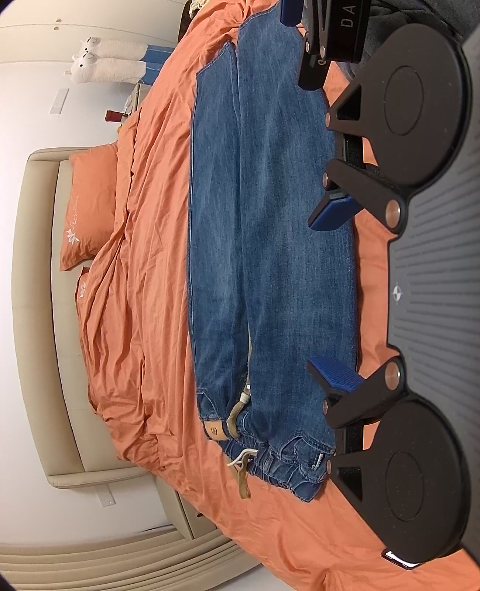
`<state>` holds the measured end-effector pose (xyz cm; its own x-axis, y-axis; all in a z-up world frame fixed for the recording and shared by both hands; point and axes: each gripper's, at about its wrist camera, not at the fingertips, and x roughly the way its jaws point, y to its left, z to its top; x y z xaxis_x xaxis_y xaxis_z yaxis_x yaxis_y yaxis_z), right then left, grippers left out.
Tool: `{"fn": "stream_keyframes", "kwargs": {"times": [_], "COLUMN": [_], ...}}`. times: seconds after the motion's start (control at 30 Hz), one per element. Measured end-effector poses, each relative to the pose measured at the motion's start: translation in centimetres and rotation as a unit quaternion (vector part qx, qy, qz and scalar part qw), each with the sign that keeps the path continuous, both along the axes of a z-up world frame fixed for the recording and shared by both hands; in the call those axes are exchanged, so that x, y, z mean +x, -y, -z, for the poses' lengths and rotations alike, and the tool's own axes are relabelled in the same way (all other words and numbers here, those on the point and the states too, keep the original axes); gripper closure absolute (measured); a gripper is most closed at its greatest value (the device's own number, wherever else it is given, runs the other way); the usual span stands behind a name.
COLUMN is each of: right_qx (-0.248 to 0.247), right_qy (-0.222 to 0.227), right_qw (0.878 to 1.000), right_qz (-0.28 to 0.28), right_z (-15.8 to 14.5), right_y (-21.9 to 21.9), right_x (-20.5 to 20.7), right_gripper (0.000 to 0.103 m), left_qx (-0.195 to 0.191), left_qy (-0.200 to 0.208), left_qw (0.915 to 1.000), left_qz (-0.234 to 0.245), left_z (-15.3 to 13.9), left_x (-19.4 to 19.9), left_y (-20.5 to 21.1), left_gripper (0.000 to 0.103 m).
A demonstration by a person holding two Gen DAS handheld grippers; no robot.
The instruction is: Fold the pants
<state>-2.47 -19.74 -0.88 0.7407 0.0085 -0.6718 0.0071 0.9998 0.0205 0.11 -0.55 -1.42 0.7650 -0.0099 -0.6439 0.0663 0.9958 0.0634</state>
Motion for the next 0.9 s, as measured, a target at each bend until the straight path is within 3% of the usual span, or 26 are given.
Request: {"fn": "stream_keyframes", "kwargs": {"times": [0.9], "right_qx": [-0.007], "right_qy": [-0.006], "right_qw": [1.0], "right_qz": [-0.011], "right_z": [-0.11], "right_y": [-0.65], "right_x": [0.01], "right_gripper": [0.021], "left_qx": [0.0], "left_qy": [0.0], "left_qw": [1.0], "left_qz": [-0.004], "left_z": [-0.13], "left_x": [-0.14], "left_y": [-0.81], "left_gripper": [0.012]}}
